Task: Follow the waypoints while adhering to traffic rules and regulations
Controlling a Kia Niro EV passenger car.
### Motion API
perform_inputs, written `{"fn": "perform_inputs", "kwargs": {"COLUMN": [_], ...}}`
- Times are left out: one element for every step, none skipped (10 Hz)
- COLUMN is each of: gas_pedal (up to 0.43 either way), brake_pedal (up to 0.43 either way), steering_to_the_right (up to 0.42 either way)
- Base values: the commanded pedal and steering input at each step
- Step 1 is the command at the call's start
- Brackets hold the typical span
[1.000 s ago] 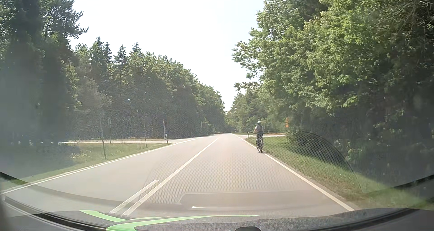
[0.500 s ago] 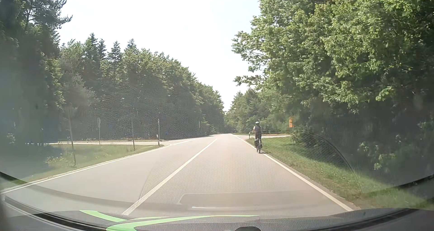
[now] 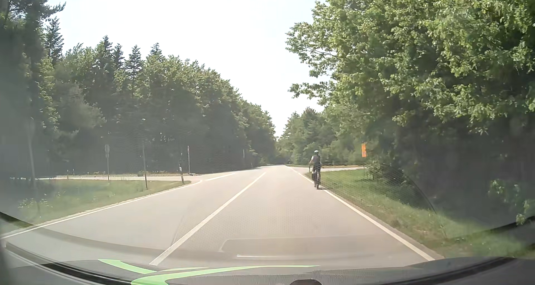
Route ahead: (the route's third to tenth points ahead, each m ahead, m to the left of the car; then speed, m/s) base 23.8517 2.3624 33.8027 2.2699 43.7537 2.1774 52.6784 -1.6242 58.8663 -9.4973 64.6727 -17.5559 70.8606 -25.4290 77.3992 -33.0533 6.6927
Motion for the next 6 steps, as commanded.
{"fn": "perform_inputs", "kwargs": {"gas_pedal": [0.067,0.067,0.067,0.067,0.067,0.067], "brake_pedal": [0.0,0.0,0.0,0.0,0.0,0.0], "steering_to_the_right": [-0.003,-0.004,-0.004,-0.004,-0.004,-0.004]}}
